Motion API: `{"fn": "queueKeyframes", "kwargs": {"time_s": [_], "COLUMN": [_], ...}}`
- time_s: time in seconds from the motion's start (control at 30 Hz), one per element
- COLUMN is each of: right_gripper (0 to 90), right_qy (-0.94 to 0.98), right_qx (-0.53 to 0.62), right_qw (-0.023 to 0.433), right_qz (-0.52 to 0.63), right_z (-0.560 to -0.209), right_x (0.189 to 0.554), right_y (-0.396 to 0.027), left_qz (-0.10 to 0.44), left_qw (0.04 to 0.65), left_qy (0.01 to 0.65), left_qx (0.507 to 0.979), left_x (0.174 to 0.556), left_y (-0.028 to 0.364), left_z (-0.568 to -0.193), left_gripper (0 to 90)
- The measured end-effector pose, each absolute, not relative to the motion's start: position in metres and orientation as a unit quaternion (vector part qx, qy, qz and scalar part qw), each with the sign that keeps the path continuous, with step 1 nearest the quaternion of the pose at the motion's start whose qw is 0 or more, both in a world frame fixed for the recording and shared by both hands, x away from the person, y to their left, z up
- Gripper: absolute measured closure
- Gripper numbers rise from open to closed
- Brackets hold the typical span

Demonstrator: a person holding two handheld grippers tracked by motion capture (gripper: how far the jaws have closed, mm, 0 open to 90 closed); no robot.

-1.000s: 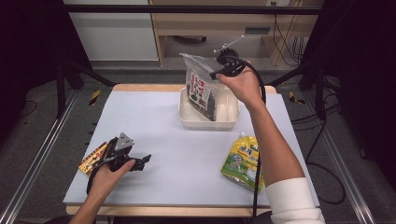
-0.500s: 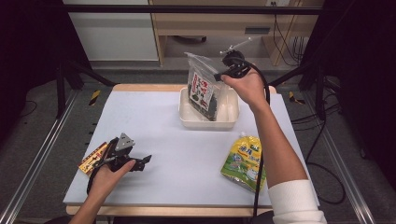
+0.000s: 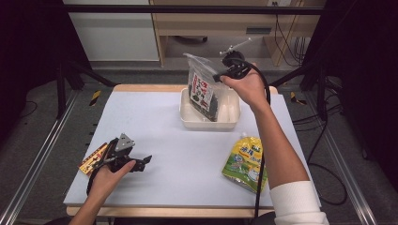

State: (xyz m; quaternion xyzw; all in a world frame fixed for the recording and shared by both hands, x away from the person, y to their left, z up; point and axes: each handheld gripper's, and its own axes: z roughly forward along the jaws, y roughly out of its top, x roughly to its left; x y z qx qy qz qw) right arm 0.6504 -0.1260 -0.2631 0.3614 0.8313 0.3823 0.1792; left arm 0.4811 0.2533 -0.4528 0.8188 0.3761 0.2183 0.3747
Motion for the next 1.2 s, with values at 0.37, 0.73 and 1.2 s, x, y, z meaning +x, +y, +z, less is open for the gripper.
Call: {"fn": "queueKeyframes", "kwargs": {"time_s": [0.37,0.73,1.2], "right_gripper": [55.2,22.7,16.2], "right_qy": [0.830,0.830,0.804], "right_qx": [0.363,0.349,0.336], "right_qw": [0.189,0.208,0.244], "right_qz": [0.379,0.383,0.425], "right_z": [-0.264,-0.264,-0.249], "right_x": [0.651,0.647,0.612], "right_y": [-0.119,-0.107,-0.120], "left_qz": [0.218,0.218,0.220], "left_qw": [0.375,0.375,0.373], "left_qy": [0.376,0.376,0.375], "left_qx": [0.819,0.819,0.819], "left_x": [0.481,0.481,0.481], "left_y": [0.254,0.254,0.254], "left_z": [-0.453,-0.453,-0.453], "left_gripper": [5.5,5.5,5.5]}}
